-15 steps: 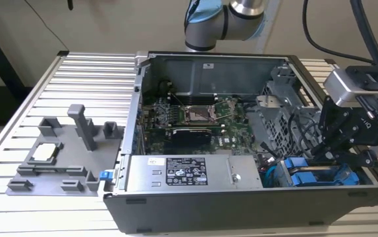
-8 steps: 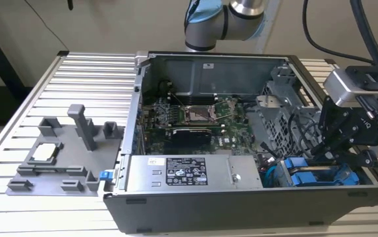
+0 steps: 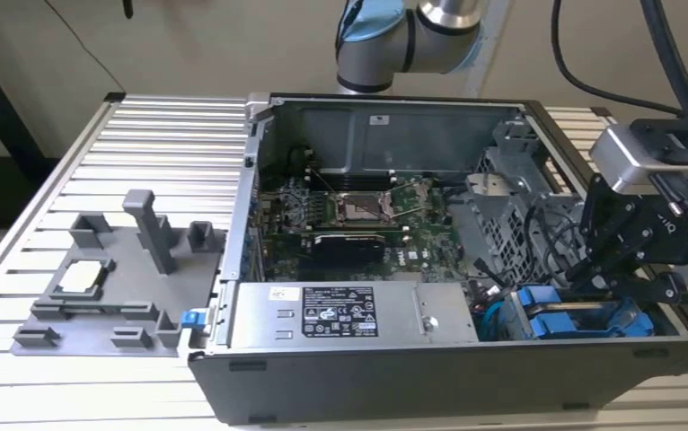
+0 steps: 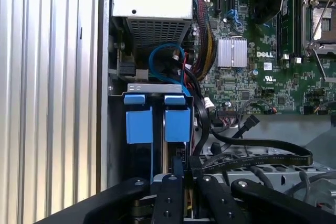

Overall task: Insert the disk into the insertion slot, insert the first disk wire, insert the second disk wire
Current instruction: 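Insert the second disk wire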

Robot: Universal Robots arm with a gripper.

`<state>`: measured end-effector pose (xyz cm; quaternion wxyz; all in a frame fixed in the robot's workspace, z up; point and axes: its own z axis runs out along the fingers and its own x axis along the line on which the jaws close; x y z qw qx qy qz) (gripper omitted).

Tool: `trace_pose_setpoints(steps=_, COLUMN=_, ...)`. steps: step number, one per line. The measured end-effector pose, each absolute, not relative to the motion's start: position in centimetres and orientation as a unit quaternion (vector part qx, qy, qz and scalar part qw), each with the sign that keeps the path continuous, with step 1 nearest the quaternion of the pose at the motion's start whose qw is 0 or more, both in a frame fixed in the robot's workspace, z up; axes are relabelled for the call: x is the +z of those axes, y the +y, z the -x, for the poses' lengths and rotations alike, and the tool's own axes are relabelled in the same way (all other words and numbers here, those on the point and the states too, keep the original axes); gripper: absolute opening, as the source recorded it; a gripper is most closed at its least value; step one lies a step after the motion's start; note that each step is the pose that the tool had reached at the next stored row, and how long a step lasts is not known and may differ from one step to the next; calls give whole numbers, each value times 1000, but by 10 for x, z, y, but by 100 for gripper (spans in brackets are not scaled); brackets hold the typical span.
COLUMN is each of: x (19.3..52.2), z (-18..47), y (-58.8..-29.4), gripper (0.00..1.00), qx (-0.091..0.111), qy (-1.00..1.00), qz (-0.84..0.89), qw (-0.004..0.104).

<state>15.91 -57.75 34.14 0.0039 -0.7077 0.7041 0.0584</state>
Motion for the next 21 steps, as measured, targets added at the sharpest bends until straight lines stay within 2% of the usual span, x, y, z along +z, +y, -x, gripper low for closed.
trace_pose_setpoints(steps=21, x=335, z=-159, y=-577, gripper=16, qx=55, qy=704, qz=708, qw=6)
